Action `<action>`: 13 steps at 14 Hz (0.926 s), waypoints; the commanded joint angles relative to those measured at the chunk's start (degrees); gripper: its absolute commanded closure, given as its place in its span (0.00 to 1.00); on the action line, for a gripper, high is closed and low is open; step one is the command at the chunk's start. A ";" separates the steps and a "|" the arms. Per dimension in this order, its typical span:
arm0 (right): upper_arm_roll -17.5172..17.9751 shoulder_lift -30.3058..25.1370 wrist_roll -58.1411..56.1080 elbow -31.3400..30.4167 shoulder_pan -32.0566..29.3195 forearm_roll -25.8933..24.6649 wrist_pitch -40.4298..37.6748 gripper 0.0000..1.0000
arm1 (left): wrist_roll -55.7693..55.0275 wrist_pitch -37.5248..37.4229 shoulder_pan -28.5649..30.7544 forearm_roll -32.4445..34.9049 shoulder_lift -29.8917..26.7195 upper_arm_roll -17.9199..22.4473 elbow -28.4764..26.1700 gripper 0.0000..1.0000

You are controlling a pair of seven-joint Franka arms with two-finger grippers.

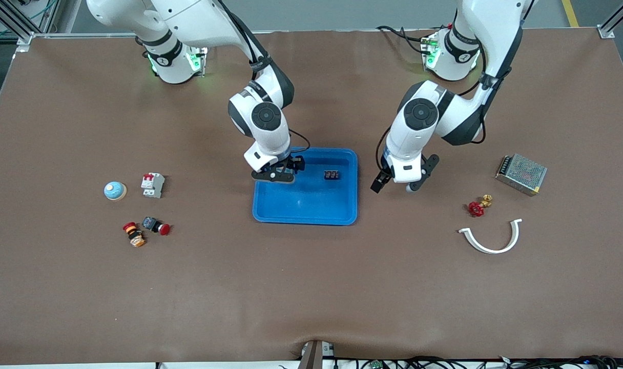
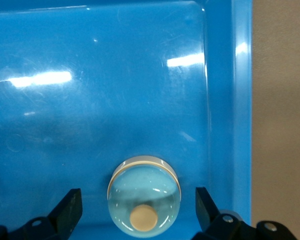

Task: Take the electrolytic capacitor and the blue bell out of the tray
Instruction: 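Move the left gripper to the second capacitor while the right gripper grasps the bell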

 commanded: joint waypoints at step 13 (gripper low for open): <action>-0.69 2.16 1.12 -0.04 1.43 0.46 2.74 0.00 | -34.04 1.22 -10.13 0.46 9.97 0.52 9.35 0.00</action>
